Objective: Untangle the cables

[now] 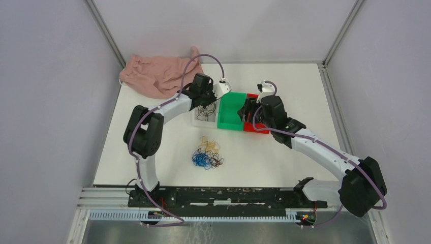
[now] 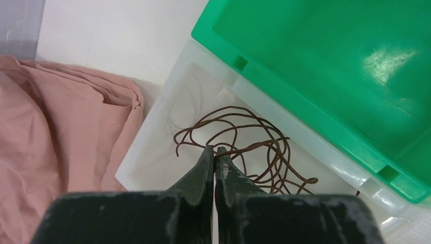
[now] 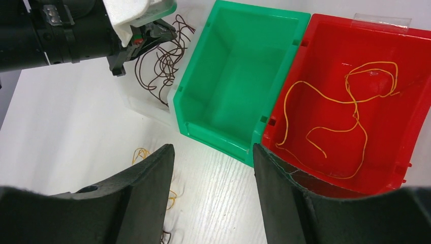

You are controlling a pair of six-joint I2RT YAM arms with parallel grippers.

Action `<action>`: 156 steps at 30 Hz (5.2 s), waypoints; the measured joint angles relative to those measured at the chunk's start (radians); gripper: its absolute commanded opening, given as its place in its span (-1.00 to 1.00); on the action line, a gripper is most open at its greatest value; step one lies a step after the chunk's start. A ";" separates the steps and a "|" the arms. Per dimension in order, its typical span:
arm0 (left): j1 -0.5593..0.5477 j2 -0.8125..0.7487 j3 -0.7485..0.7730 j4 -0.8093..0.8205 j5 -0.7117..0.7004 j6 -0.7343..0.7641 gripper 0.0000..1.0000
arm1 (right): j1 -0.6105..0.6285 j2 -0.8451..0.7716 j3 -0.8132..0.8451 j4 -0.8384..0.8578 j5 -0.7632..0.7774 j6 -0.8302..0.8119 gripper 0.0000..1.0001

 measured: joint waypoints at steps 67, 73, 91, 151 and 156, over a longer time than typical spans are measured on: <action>0.106 -0.922 -0.468 -0.402 0.501 0.097 0.63 | 0.243 0.189 0.082 0.126 -0.470 -0.080 -1.00; 0.097 -0.936 -0.468 -0.369 0.536 0.097 0.60 | 0.243 0.163 0.082 0.171 -0.526 -0.016 -1.00; 0.019 -0.947 -0.477 -0.378 0.569 0.163 -0.75 | 0.243 0.150 0.083 0.269 -0.629 0.105 -0.91; -0.049 -0.881 -0.132 -0.328 0.727 -0.503 -0.94 | 0.378 0.215 -0.077 0.705 -0.120 0.131 0.01; -0.051 -0.852 -0.076 -0.339 0.725 -0.510 -0.94 | 0.381 0.225 -0.137 0.768 -0.078 0.137 -0.07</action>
